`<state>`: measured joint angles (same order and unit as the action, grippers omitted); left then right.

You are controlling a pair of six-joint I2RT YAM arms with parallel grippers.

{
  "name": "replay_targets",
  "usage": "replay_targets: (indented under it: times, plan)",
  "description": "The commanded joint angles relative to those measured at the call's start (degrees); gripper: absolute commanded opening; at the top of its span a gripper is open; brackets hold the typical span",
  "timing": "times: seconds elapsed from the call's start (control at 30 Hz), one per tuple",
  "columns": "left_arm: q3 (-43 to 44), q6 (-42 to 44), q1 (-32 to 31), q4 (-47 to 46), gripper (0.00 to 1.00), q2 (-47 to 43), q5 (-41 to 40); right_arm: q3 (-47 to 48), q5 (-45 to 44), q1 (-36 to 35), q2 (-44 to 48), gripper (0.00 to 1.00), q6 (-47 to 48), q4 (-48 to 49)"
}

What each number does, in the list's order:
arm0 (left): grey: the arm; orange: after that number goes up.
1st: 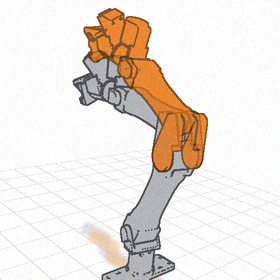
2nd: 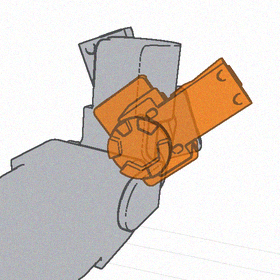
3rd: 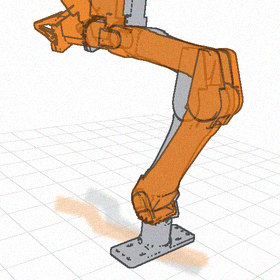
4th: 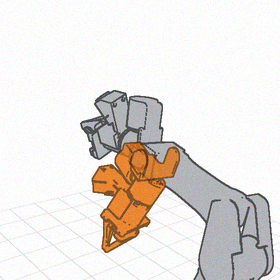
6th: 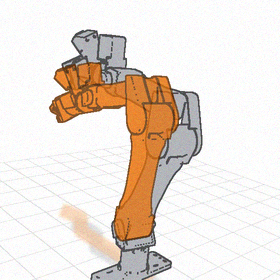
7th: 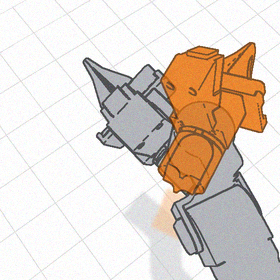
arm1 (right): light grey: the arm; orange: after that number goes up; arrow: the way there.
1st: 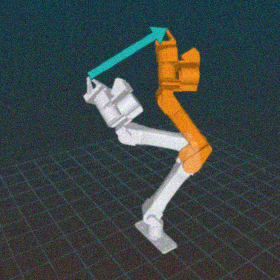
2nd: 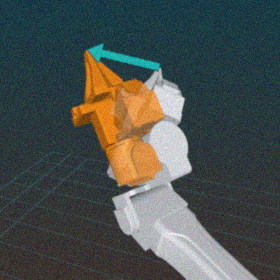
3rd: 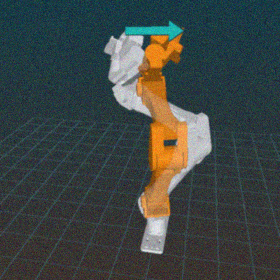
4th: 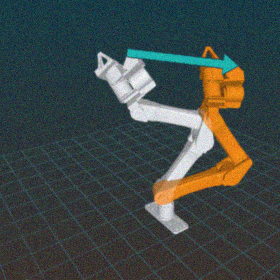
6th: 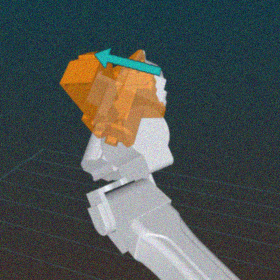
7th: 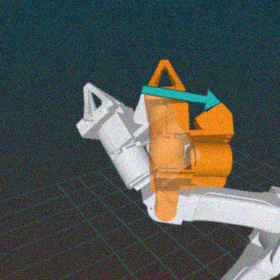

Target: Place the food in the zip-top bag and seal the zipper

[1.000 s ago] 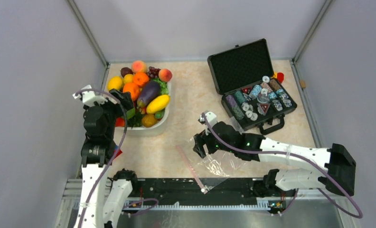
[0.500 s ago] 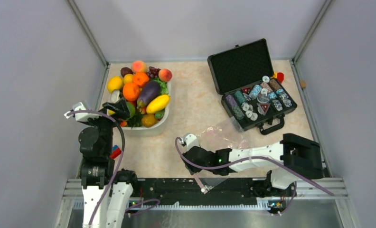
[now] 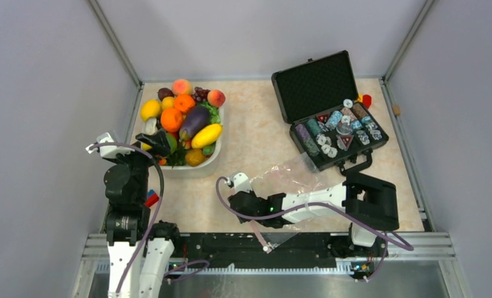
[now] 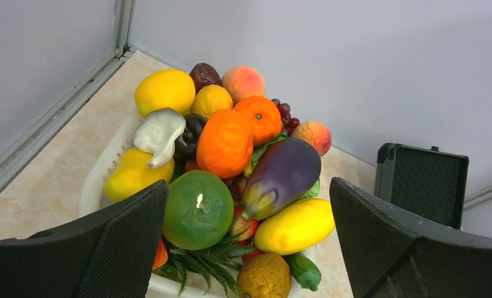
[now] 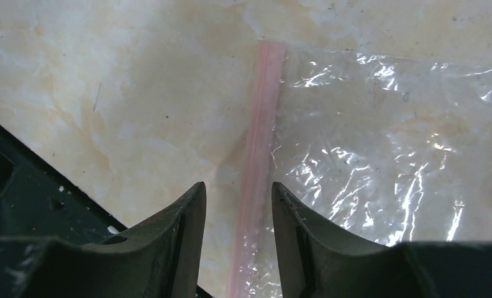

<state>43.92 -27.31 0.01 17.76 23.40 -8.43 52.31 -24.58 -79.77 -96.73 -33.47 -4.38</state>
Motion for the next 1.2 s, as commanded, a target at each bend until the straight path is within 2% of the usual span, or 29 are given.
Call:
replay_targets:
  times: [0.0, 0.27, 0.3, 0.43, 0.53, 0.6, 0.83, 1.17]
  plan:
    - [0.90, 0.67, 0.25, -0.71, 0.99, 0.51, 0.43, 2.44, -4.79, -0.73, -1.02, 0.41, -2.41, -1.40]
    - [0.90, 0.71, 0.25, -1.04, 0.99, 1.40, 0.30, 2.85, -4.53, -0.67, -2.70, 0.37, -2.23, -2.01]
    - [0.90, 0.55, 0.25, -1.10, 0.99, 1.62, 0.34, 2.76, -4.06, -0.72, -2.89, 0.33, -2.36, -1.68]
    - [1.06, 0.49, 0.25, -1.06, 0.99, 1.65, 0.51, 3.38, -4.73, -0.67, -3.59, 0.31, -2.56, -2.81]
    - [1.24, 0.42, 0.25, -0.97, 0.99, 1.69, 0.43, 3.09, -4.81, -0.66, -3.52, 0.22, -2.66, -2.67]
    - [1.31, 0.42, 0.25, -1.02, 0.99, 1.74, 0.66, 2.99, -4.70, -0.73, -3.64, 0.13, -2.72, -2.48]
    - [1.22, 0.33, 0.25, -0.50, 0.99, 1.58, 1.29, 2.48, -5.63, -0.69, -2.80, 0.00, -3.05, -1.77]
    - [-1.09, -0.01, 0.25, -0.53, 0.99, 0.36, 5.81, -2.28, -4.33, 1.19, 2.66, 0.00, -4.05, 5.99]
